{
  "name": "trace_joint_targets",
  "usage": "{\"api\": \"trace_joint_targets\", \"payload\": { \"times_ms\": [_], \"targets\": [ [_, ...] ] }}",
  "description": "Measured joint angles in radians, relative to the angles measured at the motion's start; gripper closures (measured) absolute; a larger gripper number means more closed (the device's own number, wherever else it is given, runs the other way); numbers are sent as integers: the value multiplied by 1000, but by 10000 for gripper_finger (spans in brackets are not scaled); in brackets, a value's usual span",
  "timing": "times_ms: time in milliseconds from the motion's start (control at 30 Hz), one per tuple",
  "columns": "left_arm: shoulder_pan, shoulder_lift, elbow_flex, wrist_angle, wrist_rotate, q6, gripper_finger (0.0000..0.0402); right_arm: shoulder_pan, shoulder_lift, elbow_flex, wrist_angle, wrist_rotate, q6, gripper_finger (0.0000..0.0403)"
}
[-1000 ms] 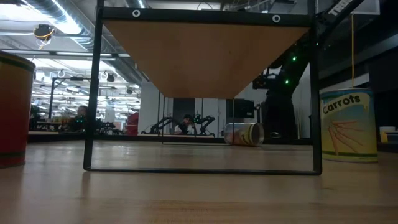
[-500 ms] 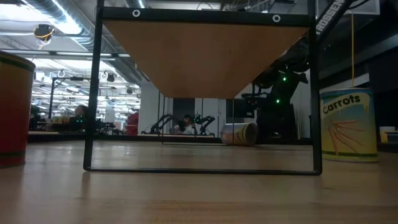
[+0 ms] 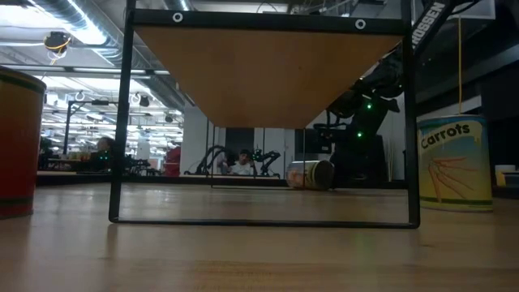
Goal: Pick and place cans onto a shelf
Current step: Put the canned peaches on the shelf
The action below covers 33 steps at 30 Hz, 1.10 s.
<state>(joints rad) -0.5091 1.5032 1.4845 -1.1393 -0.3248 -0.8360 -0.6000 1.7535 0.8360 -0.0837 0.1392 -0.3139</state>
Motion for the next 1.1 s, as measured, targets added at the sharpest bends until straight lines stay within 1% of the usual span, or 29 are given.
{"api": "trace_joint_targets", "payload": {
  "times_ms": [100,333,500,667,900,1000,1100],
  "targets": [
    [0,0,0,0,0,0,335,1,0,0,11,-1,11,281],
    [0,0,0,0,0,0,335,-1,0,0,19,-16,99,281],
    [0,0,0,0,0,0,335,-10,0,0,30,-24,123,281],
    [0,0,0,0,0,0,335,-30,0,0,52,-101,132,281],
    [0,0,0,0,0,0,335,-50,0,0,59,-112,156,282],
    [0,0,0,0,0,0,335,-56,0,0,59,-137,157,300],
    [0,0,0,0,0,0,335,-57,0,0,59,-140,157,339]
  ]
}}
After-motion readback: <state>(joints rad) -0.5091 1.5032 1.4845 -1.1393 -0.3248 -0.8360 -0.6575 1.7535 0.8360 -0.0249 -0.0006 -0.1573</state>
